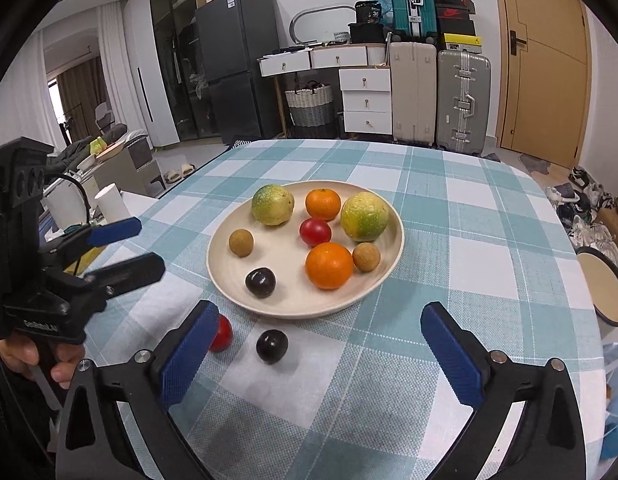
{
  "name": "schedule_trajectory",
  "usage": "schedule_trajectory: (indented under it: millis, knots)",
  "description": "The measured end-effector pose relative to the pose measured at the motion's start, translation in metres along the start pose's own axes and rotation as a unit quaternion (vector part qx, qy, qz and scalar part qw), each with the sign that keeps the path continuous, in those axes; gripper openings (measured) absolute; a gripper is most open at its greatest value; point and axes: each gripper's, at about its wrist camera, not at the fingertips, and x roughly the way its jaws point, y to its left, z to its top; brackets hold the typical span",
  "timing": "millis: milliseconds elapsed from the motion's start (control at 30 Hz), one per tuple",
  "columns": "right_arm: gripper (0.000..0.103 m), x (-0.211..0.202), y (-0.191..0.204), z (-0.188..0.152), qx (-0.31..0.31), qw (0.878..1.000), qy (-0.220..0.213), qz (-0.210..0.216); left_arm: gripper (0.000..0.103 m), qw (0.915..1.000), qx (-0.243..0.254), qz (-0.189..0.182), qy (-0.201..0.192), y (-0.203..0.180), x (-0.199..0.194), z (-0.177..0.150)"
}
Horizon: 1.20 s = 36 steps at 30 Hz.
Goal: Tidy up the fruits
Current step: 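Withdraw both grippers from the plate toward the last two fruits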
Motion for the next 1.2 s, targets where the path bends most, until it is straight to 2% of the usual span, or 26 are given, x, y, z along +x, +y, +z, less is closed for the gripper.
schedule_trajectory:
  millis: [267,800,967,1200]
  knots:
    - [0.103,0.013,0.003,-0.009,-0.009,1.000,0.027,0.001,0.102,0.9997,0.015,0.012,0.014,-0.003,0.000,-0.008]
    - [0.103,0.033,0.000,-0.019,-0.008,0.997,0.070,-0.012,0.102,0.9965,0.060,0.003,0.057,-0.024,0.020,-0.022]
    - [0.103,0.036,-0.005,-0.020,0.001,0.997,0.078,-0.018,0.102,0.9947,0.059,-0.009,0.084,-0.026,0.030,-0.027]
    - [0.103,0.035,-0.007,-0.019,0.004,0.997,0.078,-0.010,0.102,0.9919,0.053,0.000,0.116,-0.030,0.047,-0.032]
